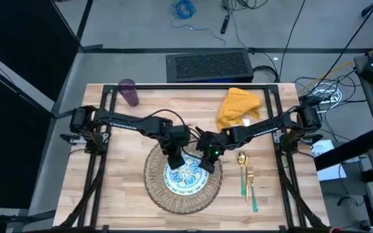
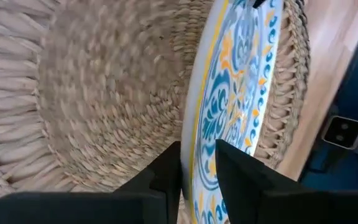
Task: Set table place
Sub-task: Put the white patterned plate on the tablemat
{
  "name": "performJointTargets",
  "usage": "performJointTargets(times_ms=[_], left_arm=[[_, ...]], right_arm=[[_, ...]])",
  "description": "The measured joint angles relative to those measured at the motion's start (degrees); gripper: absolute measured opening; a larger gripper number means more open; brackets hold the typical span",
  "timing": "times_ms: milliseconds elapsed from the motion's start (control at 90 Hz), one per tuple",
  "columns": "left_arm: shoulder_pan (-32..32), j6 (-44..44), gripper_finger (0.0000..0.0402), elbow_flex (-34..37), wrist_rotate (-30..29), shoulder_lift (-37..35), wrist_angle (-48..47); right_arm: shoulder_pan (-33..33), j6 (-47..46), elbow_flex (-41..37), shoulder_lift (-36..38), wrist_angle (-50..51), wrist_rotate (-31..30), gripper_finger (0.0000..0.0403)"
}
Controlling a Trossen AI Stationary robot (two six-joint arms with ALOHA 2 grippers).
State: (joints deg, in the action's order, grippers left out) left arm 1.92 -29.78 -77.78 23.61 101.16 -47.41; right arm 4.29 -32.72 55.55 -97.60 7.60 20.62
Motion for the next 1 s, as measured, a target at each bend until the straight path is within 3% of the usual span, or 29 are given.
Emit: performJointTargets(times_ms=[300,511,733,1000], left_arm=[[0.4,-2.9,0.0077,0.0,1.7,0.0,-0.3],[0.0,-2.4,0.0077,0.0,1.6,0.0,-5.5],[-0.4,-1.4,0.0077,0.0,-4.6,0.0,-12.1],[1.5,-1.4,0.0077,0.0,-7.0,0.0,-14.1]], right_arm=[[0.0,0.6,0.0,-0.2,-4.1,0.6,0.0056],[-1.0,1.9,0.0,-0.2,-4.4,0.2,0.0056],[-2.3,2.3,0.0,-0.2,-4.2,-1.4,0.0057],[0.5,1.2,0.0,-0.2,0.8,-1.5,0.0046]])
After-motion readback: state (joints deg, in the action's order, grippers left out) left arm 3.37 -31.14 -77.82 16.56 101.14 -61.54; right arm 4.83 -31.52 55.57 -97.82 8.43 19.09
